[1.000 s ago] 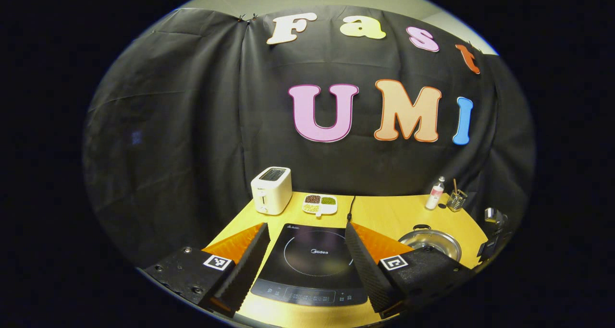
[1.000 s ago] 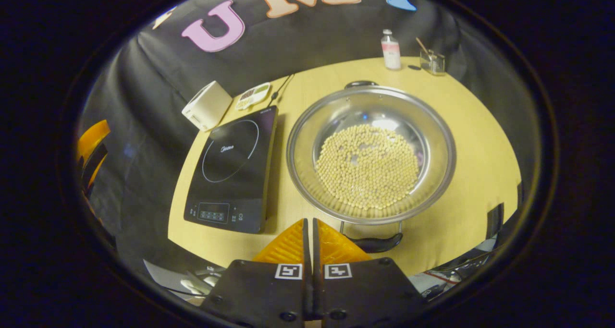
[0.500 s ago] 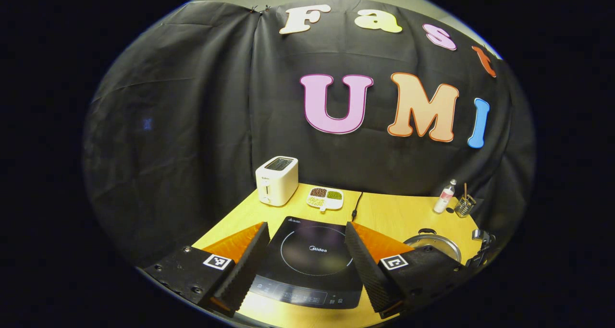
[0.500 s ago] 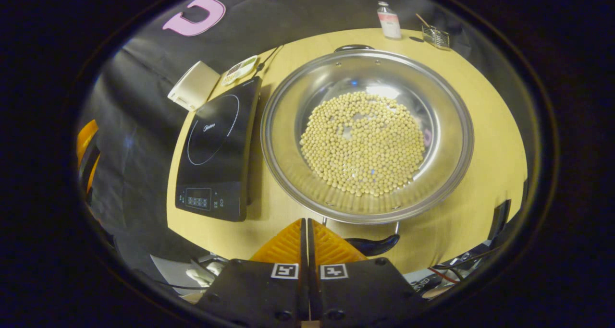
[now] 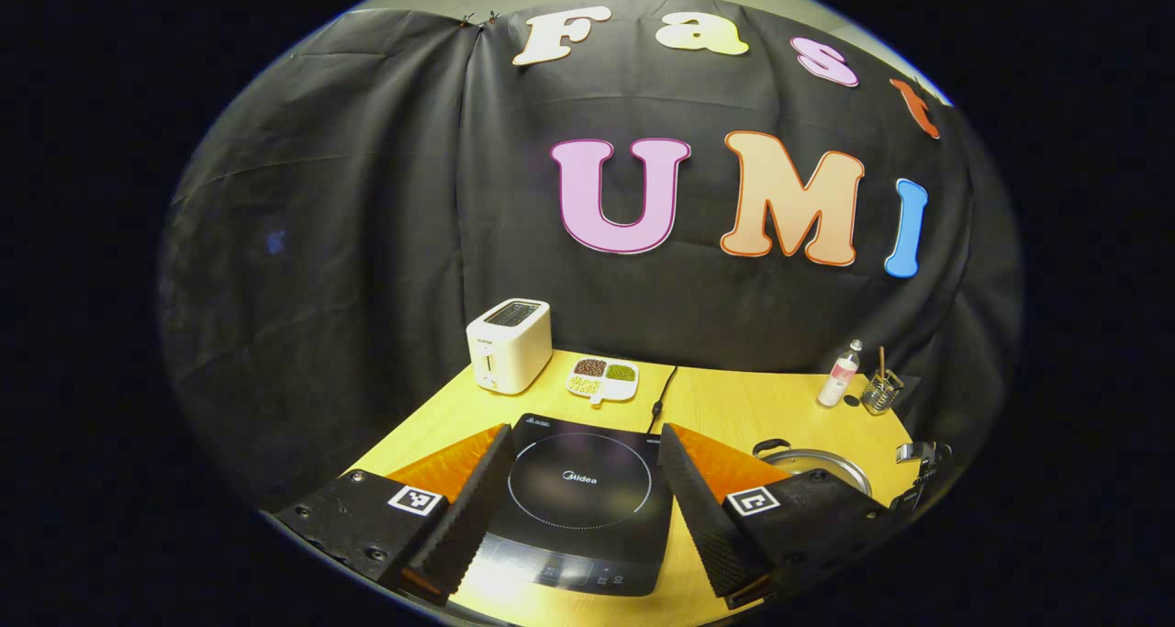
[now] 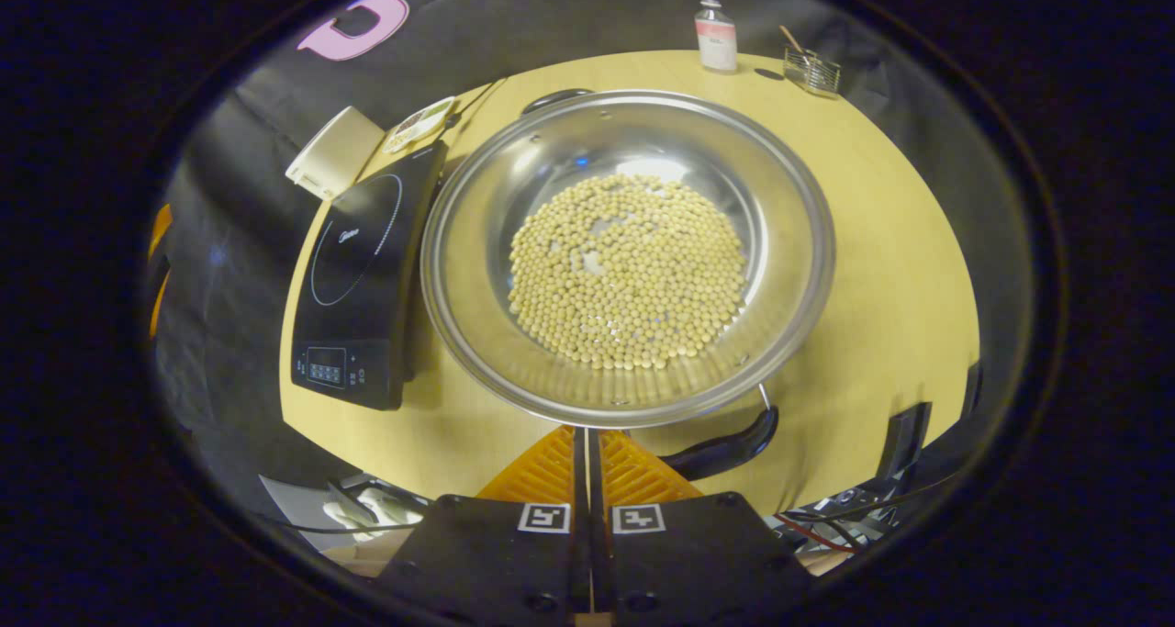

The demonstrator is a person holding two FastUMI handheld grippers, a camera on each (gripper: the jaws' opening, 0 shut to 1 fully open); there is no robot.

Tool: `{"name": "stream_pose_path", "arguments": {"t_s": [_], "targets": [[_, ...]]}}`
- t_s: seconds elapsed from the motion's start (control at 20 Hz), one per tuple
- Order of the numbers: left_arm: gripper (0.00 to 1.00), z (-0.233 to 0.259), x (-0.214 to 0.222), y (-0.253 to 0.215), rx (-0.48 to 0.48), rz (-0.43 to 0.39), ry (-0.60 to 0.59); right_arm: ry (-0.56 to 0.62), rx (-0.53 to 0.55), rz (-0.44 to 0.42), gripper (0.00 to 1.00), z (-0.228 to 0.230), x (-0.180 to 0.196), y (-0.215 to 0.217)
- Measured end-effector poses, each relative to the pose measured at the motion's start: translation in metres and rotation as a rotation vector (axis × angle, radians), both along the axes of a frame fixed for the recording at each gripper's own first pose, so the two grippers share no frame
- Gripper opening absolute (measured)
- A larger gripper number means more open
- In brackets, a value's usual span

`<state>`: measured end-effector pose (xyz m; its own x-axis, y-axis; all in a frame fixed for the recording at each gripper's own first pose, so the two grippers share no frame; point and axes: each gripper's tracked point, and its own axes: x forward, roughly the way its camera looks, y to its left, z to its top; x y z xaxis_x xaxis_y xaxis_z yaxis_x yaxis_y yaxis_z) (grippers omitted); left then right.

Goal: First push the handle of the pot to place it horizontally, then grasp the pot with both hands and set it on the induction cooktop.

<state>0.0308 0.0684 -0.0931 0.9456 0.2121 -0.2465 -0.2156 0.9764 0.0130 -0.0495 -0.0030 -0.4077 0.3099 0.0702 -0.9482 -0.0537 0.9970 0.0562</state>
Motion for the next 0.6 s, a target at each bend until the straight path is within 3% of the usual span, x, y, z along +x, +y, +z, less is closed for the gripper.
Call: {"name": "stream_pose_path", "arguments": {"t_s": [0.1,0.3,0.35,0.4,0.6], "targets": [[0.94,-0.002,0.002,-0.009,-0.005,-0.005,0.004,-0.016,-0.040,0.009,0.05,0.002,0.004,-0.020],[0.97,-0.003,0.006,-0.024,-0.006,-0.014,0.006,-0.047,-0.109,0.008,0.05,0.008,0.019,-0.061],[0.94,-0.003,0.007,-0.028,-0.007,-0.017,0.006,-0.053,-0.116,-0.002,0.00,0.010,0.023,-0.070],[0.94,-0.005,0.009,-0.034,-0.010,-0.022,0.008,-0.060,-0.123,-0.011,0.04,0.012,0.029,-0.078],[0.97,-0.011,0.010,-0.050,-0.018,-0.028,0.021,-0.084,-0.133,-0.031,0.02,0.019,0.049,-0.102]]}}
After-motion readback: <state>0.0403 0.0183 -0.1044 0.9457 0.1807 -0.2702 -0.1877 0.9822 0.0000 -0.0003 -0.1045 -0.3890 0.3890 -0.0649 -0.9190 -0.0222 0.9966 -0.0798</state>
